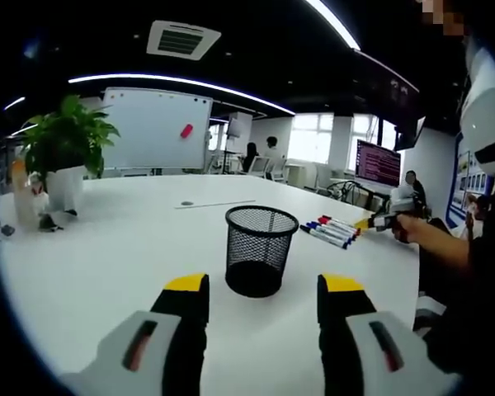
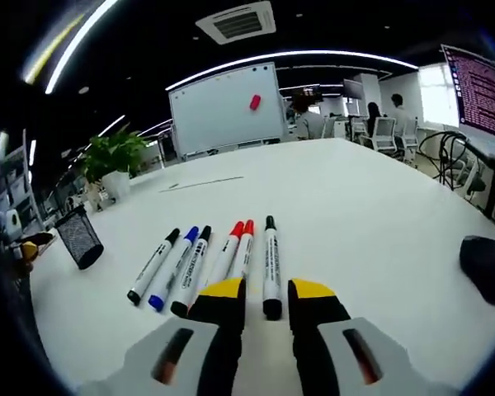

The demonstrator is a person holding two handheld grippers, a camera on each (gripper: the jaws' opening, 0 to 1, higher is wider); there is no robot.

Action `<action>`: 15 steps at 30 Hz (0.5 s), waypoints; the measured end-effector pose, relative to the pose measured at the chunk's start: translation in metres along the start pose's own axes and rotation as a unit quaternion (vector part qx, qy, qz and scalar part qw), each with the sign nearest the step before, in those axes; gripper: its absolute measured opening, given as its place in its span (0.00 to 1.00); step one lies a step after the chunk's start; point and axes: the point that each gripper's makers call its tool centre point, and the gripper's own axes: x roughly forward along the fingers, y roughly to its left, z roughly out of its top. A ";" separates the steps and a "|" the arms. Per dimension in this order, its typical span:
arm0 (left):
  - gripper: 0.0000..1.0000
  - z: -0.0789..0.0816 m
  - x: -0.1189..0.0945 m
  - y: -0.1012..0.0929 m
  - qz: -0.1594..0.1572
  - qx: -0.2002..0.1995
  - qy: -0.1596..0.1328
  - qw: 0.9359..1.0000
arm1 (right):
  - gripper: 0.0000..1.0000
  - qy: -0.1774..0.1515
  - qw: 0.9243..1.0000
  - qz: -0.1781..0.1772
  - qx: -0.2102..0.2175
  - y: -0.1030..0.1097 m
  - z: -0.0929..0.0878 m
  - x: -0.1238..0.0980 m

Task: Pick up the whiteboard markers from the pen holder and place them facing the whiteboard neatly

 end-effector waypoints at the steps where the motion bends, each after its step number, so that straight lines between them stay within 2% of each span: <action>1: 0.54 0.000 0.000 0.000 0.000 0.000 0.000 1.000 | 0.24 -0.002 1.000 -0.001 0.001 0.000 0.001 0.000; 7: 0.53 0.000 -0.001 -0.001 0.000 0.003 0.000 1.000 | 0.25 -0.014 1.000 0.000 -0.006 0.000 0.009 -0.004; 11: 0.53 0.000 -0.002 -0.001 0.000 0.003 -0.001 1.000 | 0.33 -0.024 1.000 0.011 -0.003 0.003 0.013 -0.006; 15: 0.53 0.000 -0.003 -0.001 0.000 0.002 -0.003 1.000 | 0.36 -0.031 0.999 0.014 -0.001 0.004 0.017 -0.007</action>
